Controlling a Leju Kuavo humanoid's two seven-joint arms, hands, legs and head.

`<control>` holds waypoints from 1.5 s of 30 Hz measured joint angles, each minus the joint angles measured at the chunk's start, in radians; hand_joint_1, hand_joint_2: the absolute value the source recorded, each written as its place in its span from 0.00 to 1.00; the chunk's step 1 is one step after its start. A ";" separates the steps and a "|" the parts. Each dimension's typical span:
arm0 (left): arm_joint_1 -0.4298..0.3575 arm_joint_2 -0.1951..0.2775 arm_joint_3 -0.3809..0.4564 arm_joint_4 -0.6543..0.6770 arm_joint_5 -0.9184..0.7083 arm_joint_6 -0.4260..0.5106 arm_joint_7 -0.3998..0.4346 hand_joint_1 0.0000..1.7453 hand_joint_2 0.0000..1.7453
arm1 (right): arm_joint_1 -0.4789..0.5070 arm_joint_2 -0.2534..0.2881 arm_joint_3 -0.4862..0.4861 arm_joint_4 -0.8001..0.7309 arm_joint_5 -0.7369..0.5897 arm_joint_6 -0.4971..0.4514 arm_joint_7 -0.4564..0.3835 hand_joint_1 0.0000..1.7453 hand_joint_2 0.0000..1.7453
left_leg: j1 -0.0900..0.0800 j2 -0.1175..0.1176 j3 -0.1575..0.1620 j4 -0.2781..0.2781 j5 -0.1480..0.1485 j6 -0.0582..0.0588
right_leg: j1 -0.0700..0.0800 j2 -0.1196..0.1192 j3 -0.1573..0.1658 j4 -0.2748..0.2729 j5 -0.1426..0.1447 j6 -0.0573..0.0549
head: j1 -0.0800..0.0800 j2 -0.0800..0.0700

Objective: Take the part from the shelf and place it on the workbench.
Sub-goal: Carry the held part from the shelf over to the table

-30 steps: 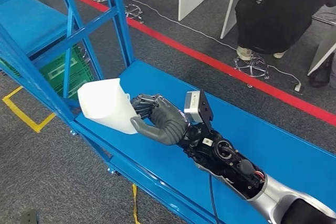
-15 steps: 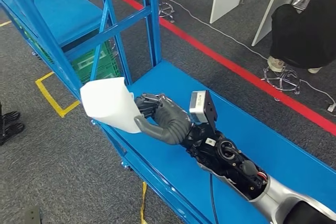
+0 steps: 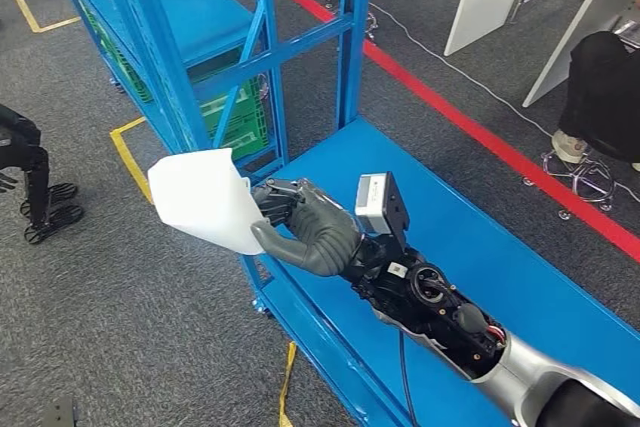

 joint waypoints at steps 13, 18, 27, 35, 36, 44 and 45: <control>-0.002 -0.004 0.000 0.000 0.000 0.001 0.000 0.00 1.00 | 0.007 0.000 -0.001 0.000 0.000 -0.001 0.000 1.00 1.00 | 0.006 -0.128 -0.001 0.002 0.001 -0.005 | -0.002 0.145 -0.021 -0.002 0.028 -0.014 | 0.011 0.000; -0.002 -0.002 0.000 0.000 0.000 0.009 0.000 0.00 1.00 | 0.005 0.000 -0.001 0.000 0.000 -0.003 -0.002 1.00 1.00 | 0.001 -0.052 -0.071 0.140 -0.074 -0.025 | -0.007 0.090 -0.005 -0.024 0.038 -0.035 | 0.000 0.000; -0.003 -0.004 0.000 0.000 0.000 0.026 -0.014 0.00 1.00 | 0.004 0.000 0.000 0.000 0.000 -0.007 -0.003 1.00 1.00 | 0.003 0.030 -0.004 0.007 0.003 -0.023 | 0.004 0.005 0.003 -0.018 0.017 -0.017 | -0.003 0.000; -0.002 -0.010 0.000 0.000 -0.007 0.021 -0.074 0.00 1.00 | 0.021 -0.008 -0.001 -0.017 0.006 -0.027 0.002 1.00 1.00 | 0.000 -0.031 0.009 0.000 -0.003 0.016 | -0.004 0.065 -0.130 0.273 -0.126 0.008 | 0.014 0.000; -0.003 -0.012 0.000 0.000 -0.011 0.017 -0.075 0.00 1.00 | 0.028 -0.010 -0.001 -0.019 0.008 -0.031 0.004 1.00 1.00 | -0.001 -0.042 0.010 0.001 -0.004 0.017 | -0.004 0.068 -0.155 0.312 -0.128 0.007 | 0.014 0.000; -0.008 -0.016 0.000 0.000 -0.020 -0.052 -0.065 0.00 1.00 | 0.032 -0.016 -0.001 -0.037 0.012 -0.045 0.014 1.00 1.00 | -0.001 -0.122 0.008 0.001 0.000 -0.004 | -0.001 0.129 -0.026 -0.006 0.037 -0.022 | 0.014 0.000; -0.008 -0.013 0.000 0.000 -0.018 -0.060 -0.063 0.00 1.00 | 0.032 -0.016 -0.001 -0.037 0.012 -0.047 0.014 1.00 1.00 | 0.001 -0.124 0.007 0.002 -0.001 -0.009 | -0.002 0.119 -0.023 -0.010 0.040 -0.027 | 0.013 0.000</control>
